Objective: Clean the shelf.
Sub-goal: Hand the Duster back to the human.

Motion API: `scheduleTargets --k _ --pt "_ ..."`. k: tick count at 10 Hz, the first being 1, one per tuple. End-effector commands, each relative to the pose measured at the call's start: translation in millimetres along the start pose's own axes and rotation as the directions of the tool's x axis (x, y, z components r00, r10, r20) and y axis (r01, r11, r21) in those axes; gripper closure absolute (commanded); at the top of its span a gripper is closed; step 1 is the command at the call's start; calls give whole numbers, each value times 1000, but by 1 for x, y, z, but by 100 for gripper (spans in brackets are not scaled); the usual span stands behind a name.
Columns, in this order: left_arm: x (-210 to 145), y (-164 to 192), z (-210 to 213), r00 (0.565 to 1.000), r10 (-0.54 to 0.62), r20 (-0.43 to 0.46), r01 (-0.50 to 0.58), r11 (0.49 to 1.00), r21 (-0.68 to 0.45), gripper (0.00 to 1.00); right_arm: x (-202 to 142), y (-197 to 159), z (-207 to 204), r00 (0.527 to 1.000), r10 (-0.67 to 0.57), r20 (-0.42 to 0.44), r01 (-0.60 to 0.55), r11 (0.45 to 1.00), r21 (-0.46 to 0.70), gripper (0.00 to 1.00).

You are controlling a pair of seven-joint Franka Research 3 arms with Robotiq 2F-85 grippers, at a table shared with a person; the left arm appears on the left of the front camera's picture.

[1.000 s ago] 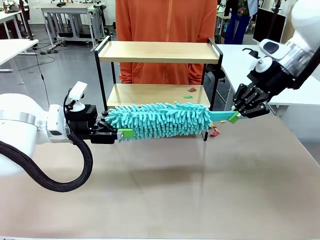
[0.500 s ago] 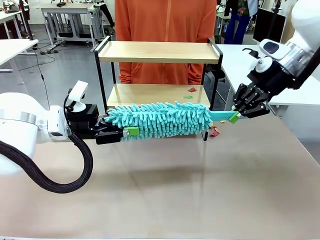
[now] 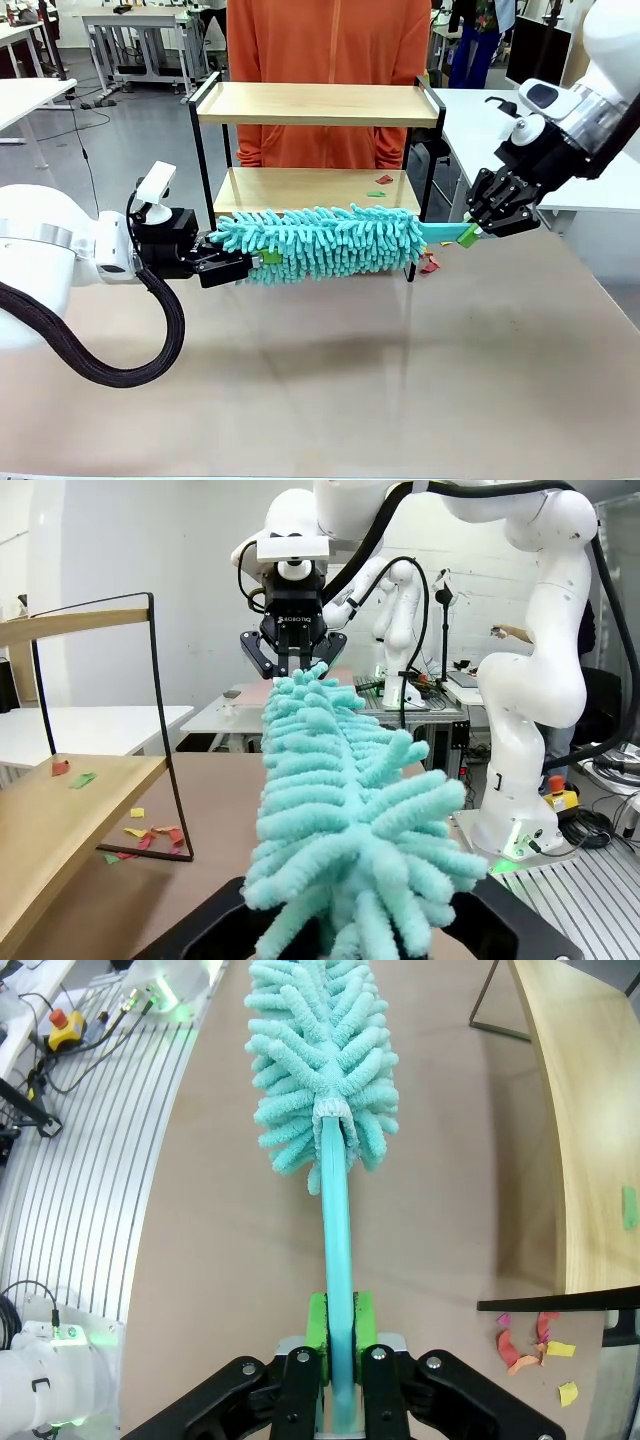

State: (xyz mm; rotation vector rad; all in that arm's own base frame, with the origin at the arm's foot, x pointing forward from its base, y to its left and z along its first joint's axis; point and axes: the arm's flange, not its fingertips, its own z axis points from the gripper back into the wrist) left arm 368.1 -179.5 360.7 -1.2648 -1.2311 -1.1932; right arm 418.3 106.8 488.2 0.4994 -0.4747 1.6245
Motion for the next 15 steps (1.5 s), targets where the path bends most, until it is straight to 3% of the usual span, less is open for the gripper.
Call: scheduleTargets --k 1,4,5,6,7,8,9,11,12,13,15 --pt "2 1 -4 1000 -27 1 27 999 -26 100 2 2 2 1000 2 15 -2 1000 -14 87" --pt "5 10 -2 996 28 90 -29 1000 5 100 2 2 2 1000 2 15 -2 1000 -14 87" --pt "2 5 0 1000 -2 9 2 1000 0 100 2 2 2 1000 2 15 -2 1000 -14 87" --pt "2 5 0 1000 -2 9 2 1000 0 100 2 2 2 1000 2 15 -2 1000 -14 87" --pt "2 5 0 1000 -2 9 2 1000 0 100 0 1 2 1000 -1 1 1 1000 1 28" --pt "2 5 0 1000 -2 9 2 1000 0 100 1 4 3 1000 6 -6 -6 1000 7 28" --pt "2 5 0 1000 -2 9 2 1000 0 100 4 9 8 999 -3 32 3 1000 -1 0" --pt "2 5 0 1000 -2 9 2 1000 0 100 9 21 30 988 -8 152 14 999 -42 0" --pt "2 5 0 1000 -2 9 2 1000 0 100 13 29 45 978 -4 210 23 996 -88 5" --pt "2 5 0 1000 -2 9 2 1000 0 100 14 36 61 967 -1 256 35 991 -129 0" --pt "2 5 0 1000 -2 9 2 1000 0 100 1 60 100 910 20 415 76 974 -214 0"
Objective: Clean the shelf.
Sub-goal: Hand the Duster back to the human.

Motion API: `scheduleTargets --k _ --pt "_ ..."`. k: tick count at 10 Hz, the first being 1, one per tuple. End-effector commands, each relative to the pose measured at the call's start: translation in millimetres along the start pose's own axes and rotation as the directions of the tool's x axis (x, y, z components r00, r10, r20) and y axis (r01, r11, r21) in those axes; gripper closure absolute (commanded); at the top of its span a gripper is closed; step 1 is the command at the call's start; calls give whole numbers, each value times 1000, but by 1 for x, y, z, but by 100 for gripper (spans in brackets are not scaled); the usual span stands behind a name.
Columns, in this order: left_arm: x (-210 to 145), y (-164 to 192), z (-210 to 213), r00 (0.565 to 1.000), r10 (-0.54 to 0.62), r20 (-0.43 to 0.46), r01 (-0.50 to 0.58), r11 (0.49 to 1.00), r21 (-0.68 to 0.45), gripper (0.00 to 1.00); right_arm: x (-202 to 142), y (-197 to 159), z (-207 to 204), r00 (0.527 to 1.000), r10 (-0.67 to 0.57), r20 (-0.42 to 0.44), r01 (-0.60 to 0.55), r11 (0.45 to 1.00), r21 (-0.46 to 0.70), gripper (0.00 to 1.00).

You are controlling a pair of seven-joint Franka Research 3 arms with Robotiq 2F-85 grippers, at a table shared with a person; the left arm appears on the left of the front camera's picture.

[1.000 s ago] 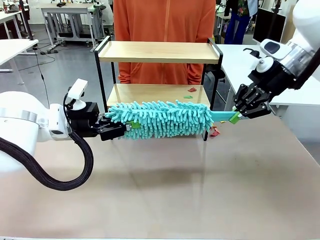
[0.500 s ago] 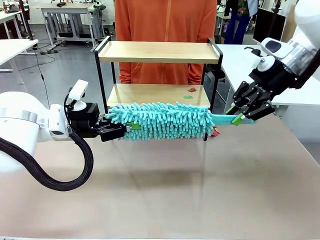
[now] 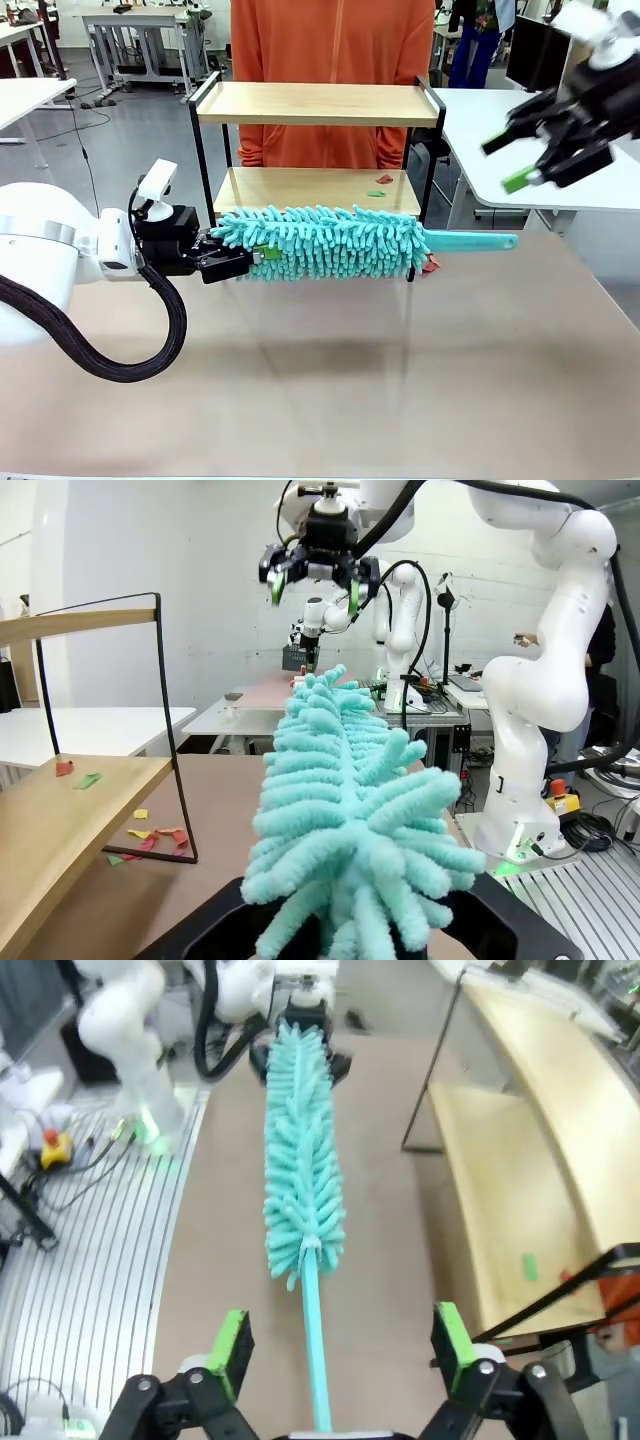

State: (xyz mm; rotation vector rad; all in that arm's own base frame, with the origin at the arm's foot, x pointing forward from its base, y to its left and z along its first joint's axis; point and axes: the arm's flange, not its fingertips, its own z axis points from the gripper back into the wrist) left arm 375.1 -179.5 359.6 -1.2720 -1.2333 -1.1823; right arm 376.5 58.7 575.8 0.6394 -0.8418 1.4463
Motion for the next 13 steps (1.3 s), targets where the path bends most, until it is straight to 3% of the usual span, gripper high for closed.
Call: scheduleTargets --k 1,4,6,8,9,11,13 --pt "3 -3 0 1000 -9 1 9 1000 -3 100 -19 25 33 988 -2 156 18 994 -105 0" --pt "3 -3 0 1000 -9 1 9 1000 -3 100 -41 63 87 952 -15 305 89 969 -229 0" --pt "3 -3 0 1000 -9 1 9 1000 -3 100 -56 72 98 942 -34 335 128 957 -261 0" --pt "3 -3 0 1000 -9 1 9 1000 -3 100 -49 71 106 950 -63 306 144 958 -249 0" --pt "1 0 0 1000 -2 -1 2 1000 0 82 -49 71 106 950 -63 306 144 958 -249 0" --pt "39 -4 9 992 -41 116 32 996 80 82 -49 71 106 950 -63 306 144 958 -249 0" --pt "87 -18 23 978 -130 160 99 977 192 82 -49 71 106 950 -63 306 144 958 -249 0"
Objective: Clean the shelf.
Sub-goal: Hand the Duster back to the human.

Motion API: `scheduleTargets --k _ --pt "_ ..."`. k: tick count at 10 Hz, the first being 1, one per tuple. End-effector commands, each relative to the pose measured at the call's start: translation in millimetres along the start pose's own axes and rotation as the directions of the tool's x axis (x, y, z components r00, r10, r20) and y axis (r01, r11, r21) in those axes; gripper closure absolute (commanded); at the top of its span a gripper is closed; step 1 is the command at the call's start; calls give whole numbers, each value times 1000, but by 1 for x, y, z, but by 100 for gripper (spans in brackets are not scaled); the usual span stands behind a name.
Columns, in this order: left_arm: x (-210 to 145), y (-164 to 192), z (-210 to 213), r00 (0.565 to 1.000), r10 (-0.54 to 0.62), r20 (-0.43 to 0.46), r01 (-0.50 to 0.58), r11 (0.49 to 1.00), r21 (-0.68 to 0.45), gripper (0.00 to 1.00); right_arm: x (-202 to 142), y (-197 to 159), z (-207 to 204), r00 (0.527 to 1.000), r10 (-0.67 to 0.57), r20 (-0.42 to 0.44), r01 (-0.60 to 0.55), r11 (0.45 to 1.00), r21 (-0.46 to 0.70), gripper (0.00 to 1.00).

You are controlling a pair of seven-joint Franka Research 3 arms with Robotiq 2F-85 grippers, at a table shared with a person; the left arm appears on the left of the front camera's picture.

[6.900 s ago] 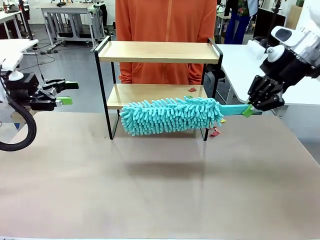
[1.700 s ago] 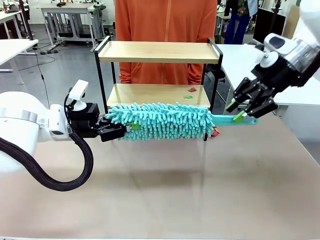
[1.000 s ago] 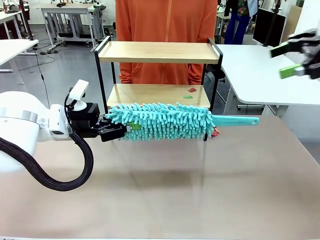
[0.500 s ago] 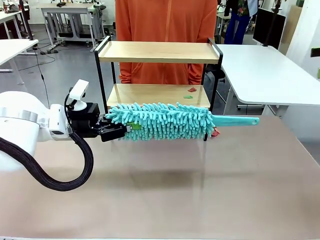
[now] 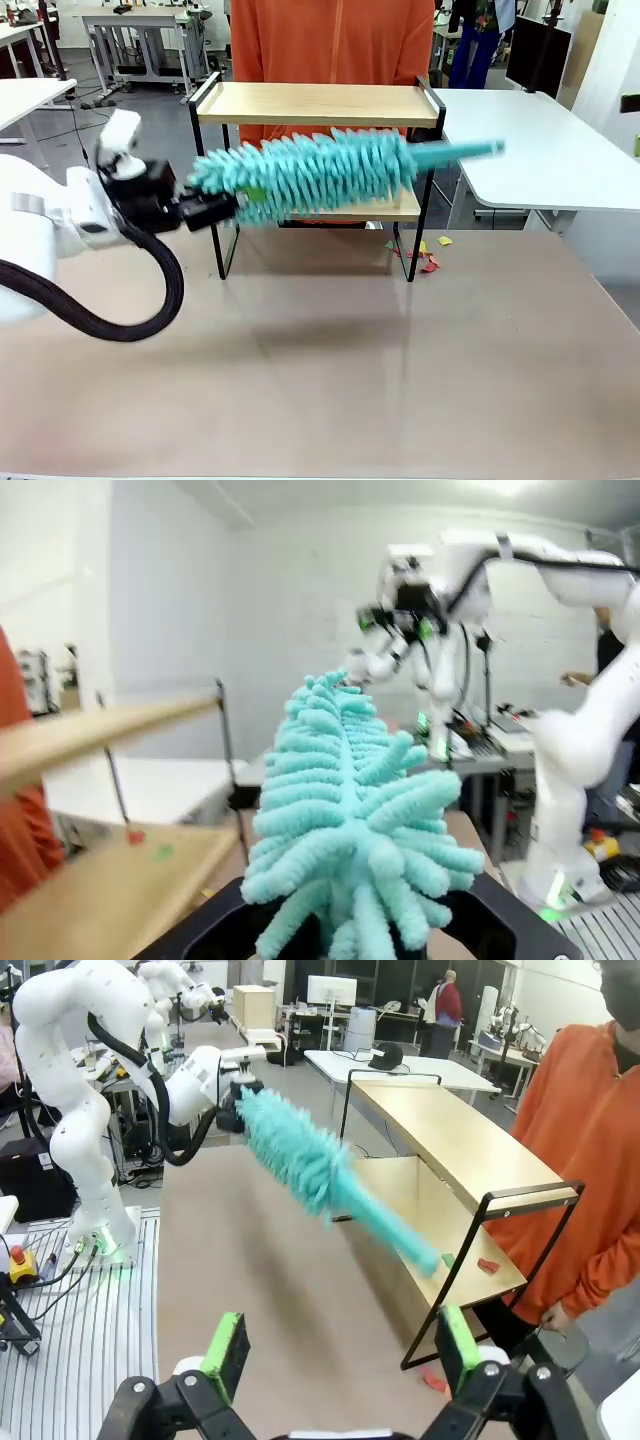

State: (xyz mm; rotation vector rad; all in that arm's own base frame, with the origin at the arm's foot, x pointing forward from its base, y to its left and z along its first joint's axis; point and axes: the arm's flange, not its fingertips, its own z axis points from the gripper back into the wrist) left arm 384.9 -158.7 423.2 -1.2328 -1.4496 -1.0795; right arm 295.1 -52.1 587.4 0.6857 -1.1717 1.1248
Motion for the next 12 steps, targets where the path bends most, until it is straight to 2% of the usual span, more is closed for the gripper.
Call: scheduleTargets --k 1,3,6,8,10,12 --pt "49 -33 12 994 -88 63 81 991 103 82 2 -3 0 1000 13 23 -13 1000 -3 0" --pt "88 -48 36 977 -187 101 157 955 253 82 2 -3 0 1000 13 23 -13 1000 -3 0" --pt "123 -74 91 958 -282 56 209 817 538 82 2 -3 0 1000 13 23 -13 1000 -3 0" --pt "138 -86 139 945 -328 -4 212 603 769 82 2 -3 0 1000 13 23 -13 1000 -3 0" --pt "134 -83 171 937 -337 -88 217 369 904 82 2 -3 0 1000 13 23 -13 1000 -3 0" --pt "120 -78 188 944 -310 -115 206 278 938 82 2 -3 0 1000 13 23 -13 1000 -3 0"
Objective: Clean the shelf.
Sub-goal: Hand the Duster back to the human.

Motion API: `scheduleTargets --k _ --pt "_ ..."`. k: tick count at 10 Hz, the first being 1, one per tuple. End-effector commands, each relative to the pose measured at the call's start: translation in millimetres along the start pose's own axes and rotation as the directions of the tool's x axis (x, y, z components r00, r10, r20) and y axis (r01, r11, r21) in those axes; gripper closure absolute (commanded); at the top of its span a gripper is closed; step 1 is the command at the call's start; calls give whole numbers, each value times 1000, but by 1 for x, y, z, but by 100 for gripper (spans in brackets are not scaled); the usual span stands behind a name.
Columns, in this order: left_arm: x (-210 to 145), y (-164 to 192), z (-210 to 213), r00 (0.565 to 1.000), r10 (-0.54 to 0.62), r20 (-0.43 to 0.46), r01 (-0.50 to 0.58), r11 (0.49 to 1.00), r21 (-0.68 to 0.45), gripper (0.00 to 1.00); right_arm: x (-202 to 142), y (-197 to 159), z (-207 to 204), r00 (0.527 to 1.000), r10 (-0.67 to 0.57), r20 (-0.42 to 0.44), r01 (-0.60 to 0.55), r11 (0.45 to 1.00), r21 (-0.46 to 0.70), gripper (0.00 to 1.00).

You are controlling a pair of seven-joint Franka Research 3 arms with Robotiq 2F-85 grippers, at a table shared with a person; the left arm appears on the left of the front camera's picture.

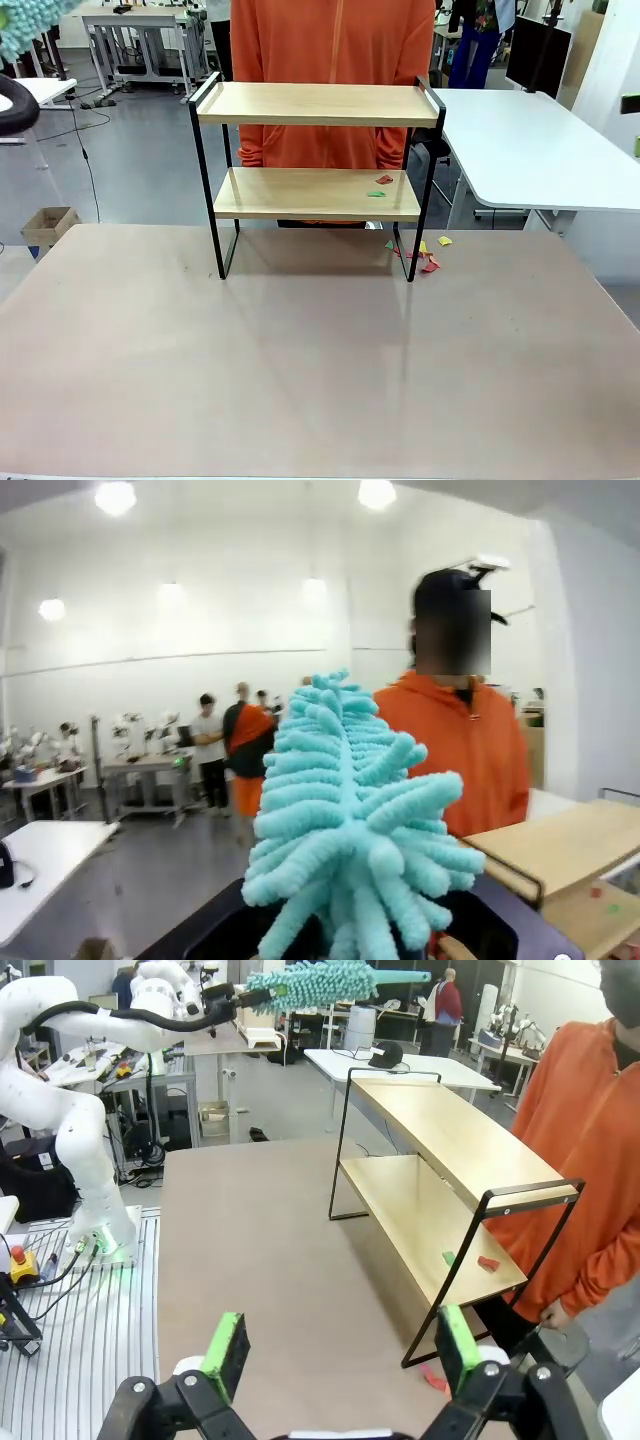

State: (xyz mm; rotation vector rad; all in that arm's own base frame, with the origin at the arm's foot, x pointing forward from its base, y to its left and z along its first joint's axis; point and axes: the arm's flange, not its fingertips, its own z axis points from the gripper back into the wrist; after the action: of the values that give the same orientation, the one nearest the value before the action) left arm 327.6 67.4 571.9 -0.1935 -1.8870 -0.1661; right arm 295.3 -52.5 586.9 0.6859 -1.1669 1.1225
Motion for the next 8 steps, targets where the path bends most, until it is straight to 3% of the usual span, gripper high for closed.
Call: scheduleTargets --k 1,4,8 --pt "-62 -32 64 999 -30 45 27 996 80 82 2 -2 0 1000 17 26 -16 1000 -3 0" --pt "-105 -17 81 1000 19 -21 -16 990 141 82 2 -2 0 1000 17 26 -16 1000 -3 0" --pt "-192 -39 99 974 105 -199 -84 990 110 82 2 -2 0 1000 17 26 -16 1000 -3 0"
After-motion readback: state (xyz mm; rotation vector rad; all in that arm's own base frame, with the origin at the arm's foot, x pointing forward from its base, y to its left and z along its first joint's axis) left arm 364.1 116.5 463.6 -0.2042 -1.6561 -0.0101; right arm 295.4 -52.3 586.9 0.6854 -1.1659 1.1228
